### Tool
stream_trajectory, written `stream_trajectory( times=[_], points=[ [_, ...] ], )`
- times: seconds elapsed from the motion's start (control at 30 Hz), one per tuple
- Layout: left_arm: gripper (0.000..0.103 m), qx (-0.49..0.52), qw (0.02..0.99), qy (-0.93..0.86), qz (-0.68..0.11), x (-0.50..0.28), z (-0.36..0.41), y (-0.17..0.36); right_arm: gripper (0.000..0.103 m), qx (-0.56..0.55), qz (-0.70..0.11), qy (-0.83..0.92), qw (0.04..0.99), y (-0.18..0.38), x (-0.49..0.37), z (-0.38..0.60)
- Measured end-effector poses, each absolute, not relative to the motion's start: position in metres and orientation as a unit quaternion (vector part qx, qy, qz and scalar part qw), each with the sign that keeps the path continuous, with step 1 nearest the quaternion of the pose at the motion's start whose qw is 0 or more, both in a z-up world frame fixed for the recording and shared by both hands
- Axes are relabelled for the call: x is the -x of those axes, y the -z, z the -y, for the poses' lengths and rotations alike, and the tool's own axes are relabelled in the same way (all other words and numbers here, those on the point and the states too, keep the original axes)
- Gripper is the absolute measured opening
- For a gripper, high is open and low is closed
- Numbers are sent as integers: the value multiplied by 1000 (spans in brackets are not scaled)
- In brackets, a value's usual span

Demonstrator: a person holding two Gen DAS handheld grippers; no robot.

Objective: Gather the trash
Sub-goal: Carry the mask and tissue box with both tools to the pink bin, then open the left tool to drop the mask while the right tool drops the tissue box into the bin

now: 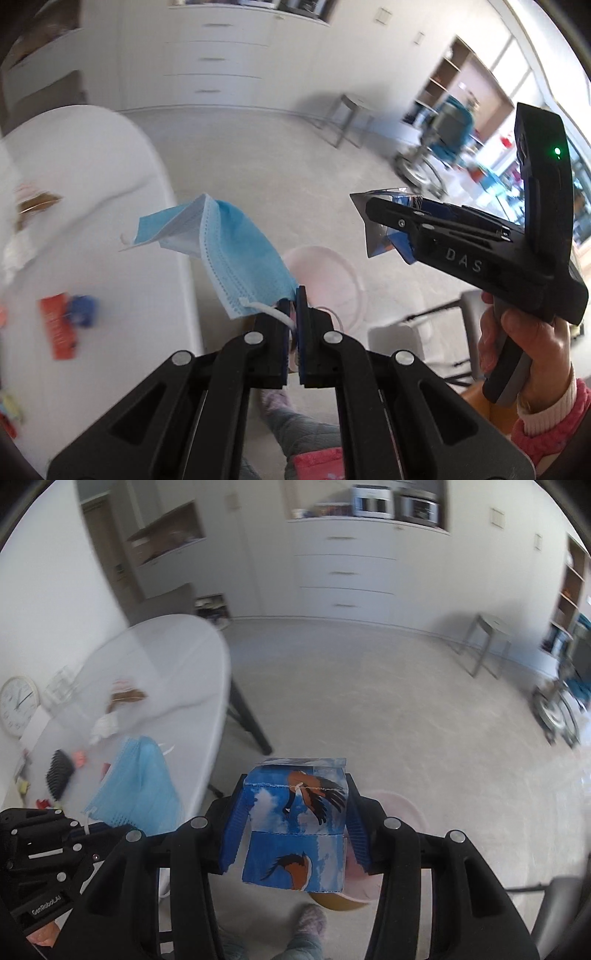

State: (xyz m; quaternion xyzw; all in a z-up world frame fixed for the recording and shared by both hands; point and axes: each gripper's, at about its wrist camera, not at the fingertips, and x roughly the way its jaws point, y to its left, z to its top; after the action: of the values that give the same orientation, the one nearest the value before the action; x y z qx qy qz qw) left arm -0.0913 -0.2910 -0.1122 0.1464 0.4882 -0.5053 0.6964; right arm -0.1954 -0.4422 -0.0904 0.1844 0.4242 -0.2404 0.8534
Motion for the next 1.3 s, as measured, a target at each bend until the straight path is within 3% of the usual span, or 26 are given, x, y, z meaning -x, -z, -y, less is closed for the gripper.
stream_trajectory(
  times=[0.33, 0.7, 0.73, 0.8, 0.83, 0.87, 1.0, 1.3],
  points=[
    [3, -199, 623, 551, -519, 136, 417, 175, 49, -232, -431, 295, 821, 127, 274, 512],
    [4, -245, 573, 534, -572, 154, 468, 224, 49, -253, -439, 298, 809, 152, 300, 546],
    [9, -246, 571, 531, -575, 155, 469, 225, 49, -255, -439, 297, 809, 154, 301, 547],
    [35, -247, 572, 527, -578, 155, 468, 226, 49, -256, -440, 296, 808, 155, 301, 549],
    [54, -248, 578, 524, -574, 155, 468, 225, 49, -256, -441, 295, 808, 155, 301, 551],
    [59, -249, 589, 521, -565, 155, 469, 221, 49, -257, -441, 294, 808, 156, 301, 551],
    [61, -256, 591, 529, -553, 160, 471, 215, 49, -259, -443, 292, 807, 159, 303, 553],
    [78, -237, 628, 507, -541, 149, 461, 189, 49, -261, -444, 291, 806, 163, 299, 554]
  ],
)
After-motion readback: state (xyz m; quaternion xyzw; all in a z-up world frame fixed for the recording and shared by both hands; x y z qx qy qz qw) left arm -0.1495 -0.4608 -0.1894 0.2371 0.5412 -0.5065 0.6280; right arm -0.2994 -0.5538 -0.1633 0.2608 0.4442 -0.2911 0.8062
